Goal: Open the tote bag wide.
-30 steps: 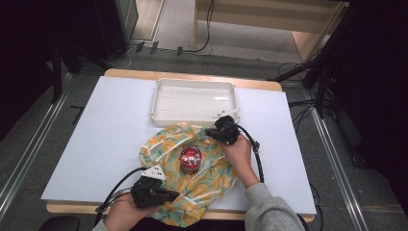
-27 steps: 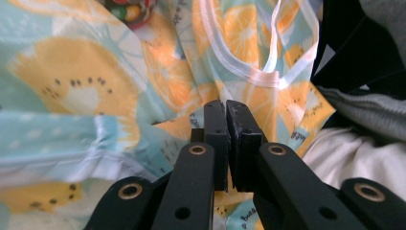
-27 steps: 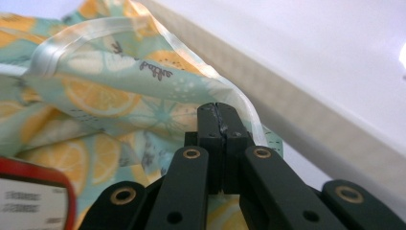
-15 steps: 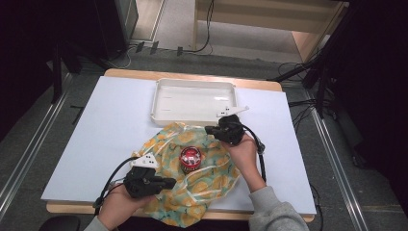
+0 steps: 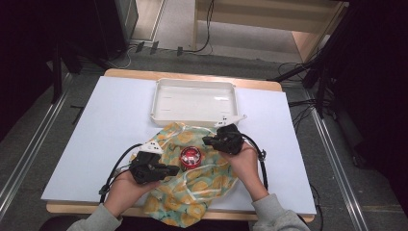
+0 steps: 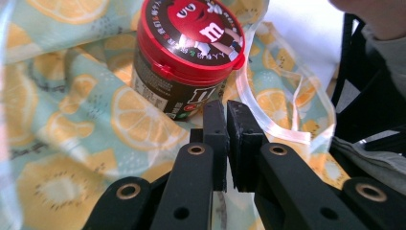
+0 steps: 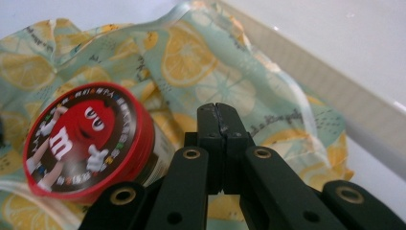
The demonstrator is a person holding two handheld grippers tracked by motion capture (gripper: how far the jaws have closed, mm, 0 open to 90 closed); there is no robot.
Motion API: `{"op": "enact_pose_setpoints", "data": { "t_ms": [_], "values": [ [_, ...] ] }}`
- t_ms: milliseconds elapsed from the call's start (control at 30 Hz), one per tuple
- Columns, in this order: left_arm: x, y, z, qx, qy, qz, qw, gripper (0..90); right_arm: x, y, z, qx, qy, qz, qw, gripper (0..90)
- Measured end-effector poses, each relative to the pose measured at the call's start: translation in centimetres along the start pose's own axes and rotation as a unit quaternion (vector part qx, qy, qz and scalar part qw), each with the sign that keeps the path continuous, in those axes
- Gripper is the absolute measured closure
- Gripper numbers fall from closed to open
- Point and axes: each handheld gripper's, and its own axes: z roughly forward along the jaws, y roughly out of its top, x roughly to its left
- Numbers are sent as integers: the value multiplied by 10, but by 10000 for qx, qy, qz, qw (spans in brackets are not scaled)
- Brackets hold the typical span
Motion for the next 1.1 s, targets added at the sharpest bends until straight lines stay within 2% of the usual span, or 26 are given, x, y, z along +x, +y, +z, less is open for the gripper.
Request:
{"op": "enact_pose_setpoints", "data": {
  "t_ms": [200, 467, 700, 867, 1100],
  "values": [
    [10, 2, 9, 60, 134, -135, 9998, 884, 2, -6, -5, -2, 37, -14, 10000, 900],
    [18, 6, 24, 204, 102, -235, 9995, 890, -2, -9, -5, 6, 62, 89, 9999, 900],
    [12, -2, 32, 368, -50, -183, 9991, 891, -2, -10, -1, 45, 86, 104, 9999, 900],
    [0, -5, 38, 444, -246, -73, 9987, 890, -1, -11, -3, 56, 92, 88, 9999, 900],
    [-14, -7, 38, 400, -538, 1, 9978, 890, -2, -11, -3, 16, 87, 93, 9999, 900]
  ]
}}
